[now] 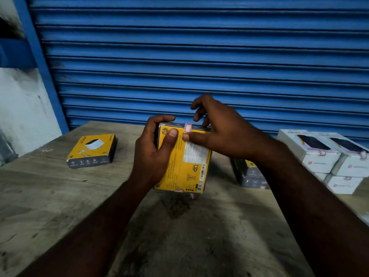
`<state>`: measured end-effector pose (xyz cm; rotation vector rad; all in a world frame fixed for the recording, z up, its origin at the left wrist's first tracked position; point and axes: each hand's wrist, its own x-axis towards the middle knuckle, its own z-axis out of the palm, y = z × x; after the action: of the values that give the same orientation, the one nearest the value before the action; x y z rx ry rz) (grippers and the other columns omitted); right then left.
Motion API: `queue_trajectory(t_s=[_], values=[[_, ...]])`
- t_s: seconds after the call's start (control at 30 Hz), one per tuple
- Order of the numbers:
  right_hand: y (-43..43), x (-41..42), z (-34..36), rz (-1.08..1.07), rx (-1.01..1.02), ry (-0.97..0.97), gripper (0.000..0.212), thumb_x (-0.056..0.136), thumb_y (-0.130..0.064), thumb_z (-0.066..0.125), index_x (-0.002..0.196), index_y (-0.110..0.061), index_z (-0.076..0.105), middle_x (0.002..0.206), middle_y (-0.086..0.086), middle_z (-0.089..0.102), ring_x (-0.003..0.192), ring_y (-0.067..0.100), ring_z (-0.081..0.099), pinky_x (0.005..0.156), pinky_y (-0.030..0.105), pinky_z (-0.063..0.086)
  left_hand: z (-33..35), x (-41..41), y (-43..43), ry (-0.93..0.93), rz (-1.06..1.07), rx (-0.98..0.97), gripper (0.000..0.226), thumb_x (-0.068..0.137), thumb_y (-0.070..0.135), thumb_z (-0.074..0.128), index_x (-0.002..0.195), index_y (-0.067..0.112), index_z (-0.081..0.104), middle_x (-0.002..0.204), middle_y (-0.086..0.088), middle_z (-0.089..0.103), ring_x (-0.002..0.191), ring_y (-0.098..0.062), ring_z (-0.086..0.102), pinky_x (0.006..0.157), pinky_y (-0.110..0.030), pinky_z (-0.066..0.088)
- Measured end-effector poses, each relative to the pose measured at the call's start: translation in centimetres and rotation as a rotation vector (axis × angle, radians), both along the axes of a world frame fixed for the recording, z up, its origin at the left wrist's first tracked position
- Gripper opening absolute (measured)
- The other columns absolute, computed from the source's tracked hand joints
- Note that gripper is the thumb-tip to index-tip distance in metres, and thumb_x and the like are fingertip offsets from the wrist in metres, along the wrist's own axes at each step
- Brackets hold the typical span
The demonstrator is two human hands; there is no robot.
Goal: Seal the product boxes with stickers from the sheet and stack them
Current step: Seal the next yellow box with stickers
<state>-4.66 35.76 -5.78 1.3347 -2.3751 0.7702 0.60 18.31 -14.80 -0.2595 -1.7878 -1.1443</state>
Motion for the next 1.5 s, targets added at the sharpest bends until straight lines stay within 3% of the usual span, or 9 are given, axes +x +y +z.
queue_trajectory(t_s=[0.17, 0.33, 0.5, 0.63, 0.8, 0.97, 1.1, 1.3, 1.5], values=[[0.0, -1.1, -1.2, 0.072, -0.087, -0.397, 0.047, 0.085, -0.043, 0.072, 0.123, -0.025, 0.051, 0.11, -0.005, 0.065, 0.1, 0.011, 0.065, 0.089, 0.038, 0.055, 0.0, 0.1, 0.2, 0.01, -0.038, 0.038, 0.026, 0.096, 0.039, 0.048, 0.118, 0.026, 0.054, 0.094, 0.017, 0.064, 0.081, -0.006, 0.062, 0.071, -0.024, 0.051], [-0.5, -1.3, -1.8, 0.177, -0.252, -0.72, 0.037, 0.09, -0.019, 0.068, 0.123, -0.022, 0.053, 0.11, 0.003, 0.067, 0.098, 0.015, 0.069, 0.076, 0.028, 0.053, 0.0, 0.2, 0.5, 0.007, -0.021, 0.056, 0.02, 0.1, 0.03, 0.046, 0.119, 0.024, 0.053, 0.094, -0.001, 0.059, 0.076, -0.023, 0.058, 0.066, -0.035, 0.05], [-1.5, -0.7, -2.5, 0.118, -0.376, -0.632, 0.039, 0.086, -0.032, 0.072, 0.12, -0.023, 0.056, 0.11, -0.003, 0.065, 0.097, 0.01, 0.067, 0.08, 0.028, 0.057, -0.2, 0.0, 0.2, -0.012, -0.029, 0.097, 0.024, 0.101, 0.025, 0.042, 0.122, 0.016, 0.051, 0.093, 0.013, 0.062, 0.076, -0.015, 0.06, 0.068, -0.03, 0.052], [-1.9, -0.8, -2.9, 0.118, -0.417, -0.618, 0.038, 0.086, -0.022, 0.073, 0.12, -0.022, 0.056, 0.111, -0.001, 0.065, 0.098, 0.011, 0.067, 0.081, 0.03, 0.058, -0.5, -0.2, 0.5, -0.037, -0.057, 0.11, 0.025, 0.103, 0.025, 0.038, 0.125, 0.019, 0.047, 0.096, 0.025, 0.06, 0.08, -0.003, 0.059, 0.07, -0.021, 0.051], [-1.7, -0.7, -3.1, 0.197, -0.475, -0.658, 0.043, 0.086, 0.001, 0.065, 0.124, -0.015, 0.051, 0.111, 0.001, 0.063, 0.1, 0.012, 0.066, 0.08, 0.025, 0.057, -0.3, -0.2, 1.0, -0.094, -0.062, 0.182, 0.032, 0.095, 0.036, 0.05, 0.125, 0.024, 0.046, 0.097, 0.024, 0.066, 0.084, -0.001, 0.067, 0.07, -0.018, 0.054], [-2.2, -0.3, -3.4, 0.218, -0.517, -0.653, 0.04, 0.082, -0.008, 0.065, 0.119, -0.019, 0.054, 0.114, 0.004, 0.061, 0.102, 0.013, 0.063, 0.084, 0.028, 0.056, 0.0, -0.1, 1.2, -0.047, 0.038, 0.191, 0.04, 0.088, 0.039, 0.062, 0.121, 0.022, 0.049, 0.098, 0.013, 0.065, 0.086, 0.004, 0.067, 0.071, -0.009, 0.048], [-2.2, -0.2, -3.3, 0.209, -0.571, -0.65, 0.035, 0.087, -0.007, 0.069, 0.118, -0.014, 0.055, 0.107, -0.001, 0.062, 0.099, 0.005, 0.062, 0.088, 0.026, 0.054, -0.2, -0.2, 0.9, -0.077, -0.039, 0.194, 0.035, 0.09, 0.031, 0.058, 0.124, 0.031, 0.048, 0.105, 0.012, 0.065, 0.094, -0.003, 0.066, 0.08, -0.018, 0.051], [-2.4, -0.5, -3.6, 0.158, -0.54, -0.622, 0.046, 0.079, -0.017, 0.08, 0.118, -0.02, 0.054, 0.113, 0.003, 0.064, 0.104, 0.016, 0.065, 0.09, 0.035, 0.057, -0.5, 0.0, 0.8, -0.067, -0.126, 0.183, 0.042, 0.091, 0.017, 0.05, 0.132, 0.02, 0.044, 0.118, 0.005, 0.059, 0.102, -0.007, 0.063, 0.084, -0.021, 0.051], [-2.0, -0.7, -3.0, 0.228, -0.565, -0.744, 0.043, 0.083, -0.001, 0.071, 0.117, -0.021, 0.054, 0.119, 0.007, 0.06, 0.109, 0.018, 0.063, 0.089, 0.031, 0.055, -0.7, -0.1, 0.8, -0.037, -0.116, 0.152, 0.046, 0.097, 0.032, 0.051, 0.139, 0.026, 0.035, 0.135, 0.002, 0.052, 0.114, -0.019, 0.06, 0.095, -0.042, 0.053]])
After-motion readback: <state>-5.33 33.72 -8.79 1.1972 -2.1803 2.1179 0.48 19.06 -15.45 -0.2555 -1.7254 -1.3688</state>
